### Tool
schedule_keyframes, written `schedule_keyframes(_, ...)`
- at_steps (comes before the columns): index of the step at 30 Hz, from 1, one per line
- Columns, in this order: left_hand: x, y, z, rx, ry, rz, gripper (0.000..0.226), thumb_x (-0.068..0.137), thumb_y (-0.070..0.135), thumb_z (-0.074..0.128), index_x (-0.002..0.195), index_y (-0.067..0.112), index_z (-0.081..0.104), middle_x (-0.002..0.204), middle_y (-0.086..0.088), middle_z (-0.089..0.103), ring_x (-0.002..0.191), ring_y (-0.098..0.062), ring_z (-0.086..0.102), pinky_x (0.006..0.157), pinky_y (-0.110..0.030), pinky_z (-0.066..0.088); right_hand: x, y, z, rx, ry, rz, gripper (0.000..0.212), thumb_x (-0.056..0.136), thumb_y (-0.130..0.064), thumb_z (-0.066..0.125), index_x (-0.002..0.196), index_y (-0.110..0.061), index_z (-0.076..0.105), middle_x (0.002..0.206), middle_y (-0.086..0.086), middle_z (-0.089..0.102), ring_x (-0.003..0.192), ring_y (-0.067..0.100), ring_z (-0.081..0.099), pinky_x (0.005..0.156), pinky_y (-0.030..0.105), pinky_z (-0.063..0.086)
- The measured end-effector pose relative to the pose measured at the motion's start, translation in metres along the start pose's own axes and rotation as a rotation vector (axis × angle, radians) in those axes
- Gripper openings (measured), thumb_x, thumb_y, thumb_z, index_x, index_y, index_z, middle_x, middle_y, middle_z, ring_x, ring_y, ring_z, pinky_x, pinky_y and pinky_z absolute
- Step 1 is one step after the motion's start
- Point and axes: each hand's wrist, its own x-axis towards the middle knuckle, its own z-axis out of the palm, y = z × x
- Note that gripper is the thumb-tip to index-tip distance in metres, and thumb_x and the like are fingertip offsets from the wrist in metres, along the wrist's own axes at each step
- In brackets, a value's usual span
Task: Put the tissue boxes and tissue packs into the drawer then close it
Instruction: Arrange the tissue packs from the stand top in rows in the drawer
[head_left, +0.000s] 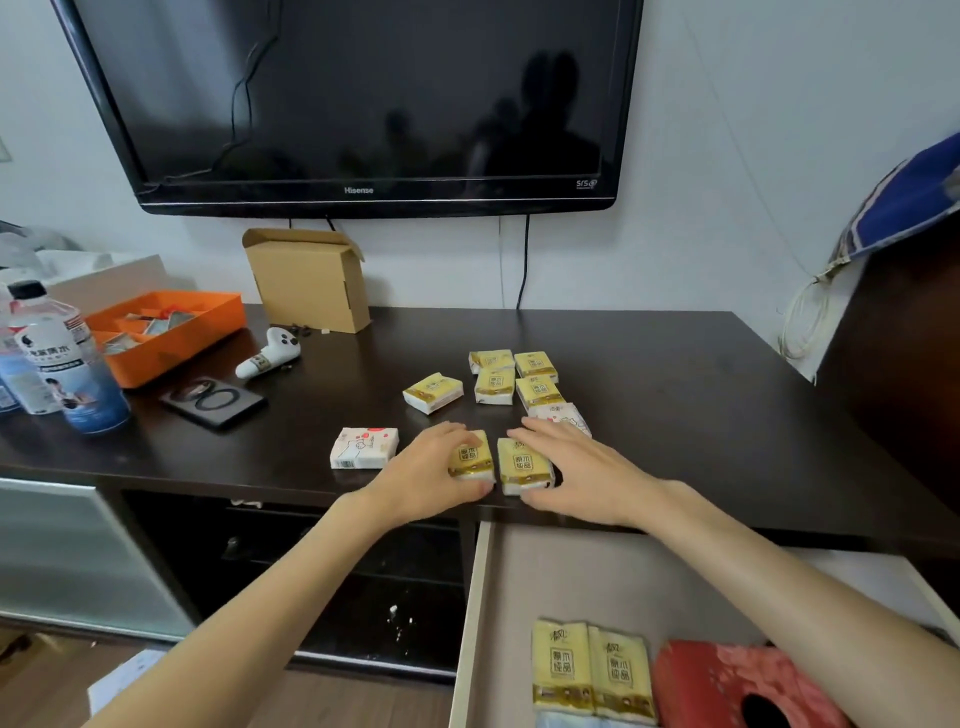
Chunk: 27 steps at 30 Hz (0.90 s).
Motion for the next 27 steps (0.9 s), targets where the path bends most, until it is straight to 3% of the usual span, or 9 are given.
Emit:
schedule_keyframes(4, 0.005, 0.003, -0.005, 0.054, -0.035, -0.034, 0.047, 0.079, 0.046, 0.078, 0.119, 0.030, 0.060, 0.136, 0.004, 0.053, 0.123, -0.017, 0.051, 0.099, -0.034, 0.044, 0.010, -0.002, -0.004, -0.054, -0.056, 0.016, 0.060, 0.087, -0.044, 0.071, 0.142, -0.026, 0.055, 0.139, -0.004, 0.052, 0.129, 0.018, 0.047, 0.098, 0.042, 0.048)
schedule_keyframes(8, -0.005, 0.018, -0.012, 0.074, -0.056, -0.003, 0.051, 0.072, 0.048, 0.083, 0.114, 0.031, 0.059, 0.116, 0.009, 0.053, 0.106, -0.015, 0.054, 0.087, -0.033, 0.048, -0.005, -0.008, -0.008, -0.068, -0.024, 0.006, 0.058, 0.079, -0.049, 0.077, 0.130, -0.029, 0.057, 0.117, -0.011, 0.048, 0.105, 0.012, 0.050, 0.076, 0.034, 0.042)
schedule_keyframes(14, -0.065, 0.042, -0.005, -0.092, -0.127, 0.068, 0.044, 0.066, 0.051, 0.086, 0.096, 0.036, 0.058, 0.105, 0.012, 0.059, 0.099, -0.011, 0.059, 0.085, -0.036, 0.051, -0.080, -0.020, -0.006, -0.011, -0.026, 0.000, 0.059, 0.073, -0.071, 0.071, 0.118, -0.036, 0.059, 0.109, -0.018, 0.053, 0.096, 0.006, 0.054, 0.080, 0.036, 0.046)
schedule_keyframes(17, -0.103, 0.052, 0.011, -0.168, -0.229, 0.063, 0.043, 0.062, 0.061, 0.081, 0.091, 0.038, 0.060, 0.102, 0.015, 0.063, 0.097, -0.003, 0.058, 0.086, -0.036, 0.053, -0.125, -0.026, 0.004, 0.037, -0.104, 0.026, 0.060, 0.071, -0.080, 0.065, 0.115, -0.039, 0.058, 0.111, -0.021, 0.056, 0.102, 0.002, 0.054, 0.085, 0.034, 0.048)
schedule_keyframes(20, -0.136, 0.061, 0.030, -0.173, -0.338, 0.080, 0.046, 0.059, 0.069, 0.076, 0.093, 0.041, 0.059, 0.102, 0.021, 0.062, 0.099, 0.005, 0.053, 0.079, -0.027, 0.051, -0.165, -0.034, 0.013, 0.115, -0.193, 0.025, 0.057, 0.076, -0.075, 0.069, 0.119, -0.040, 0.057, 0.113, -0.023, 0.056, 0.104, -0.004, 0.051, 0.081, 0.022, 0.045)
schedule_keyframes(23, -0.163, 0.070, 0.050, -0.144, -0.408, 0.148, 0.045, 0.063, 0.069, 0.073, 0.094, 0.040, 0.059, 0.105, 0.026, 0.056, 0.101, 0.005, 0.051, 0.071, -0.017, 0.043, -0.197, -0.045, 0.021, 0.071, -0.269, 0.003, 0.051, 0.077, -0.072, 0.066, 0.117, -0.046, 0.049, 0.111, -0.026, 0.052, 0.098, 0.000, 0.054, 0.078, 0.027, 0.050)
schedule_keyframes(27, -0.188, 0.079, 0.072, -0.053, -0.435, 0.245, 0.042, 0.068, 0.069, 0.063, 0.093, 0.036, 0.056, 0.106, 0.024, 0.052, 0.105, 0.004, 0.046, 0.082, -0.019, 0.043, -0.223, -0.055, 0.034, -0.008, -0.325, -0.027, 0.044, 0.079, -0.071, 0.061, 0.113, -0.048, 0.046, 0.112, -0.027, 0.048, 0.102, 0.001, 0.047, 0.082, 0.018, 0.036)
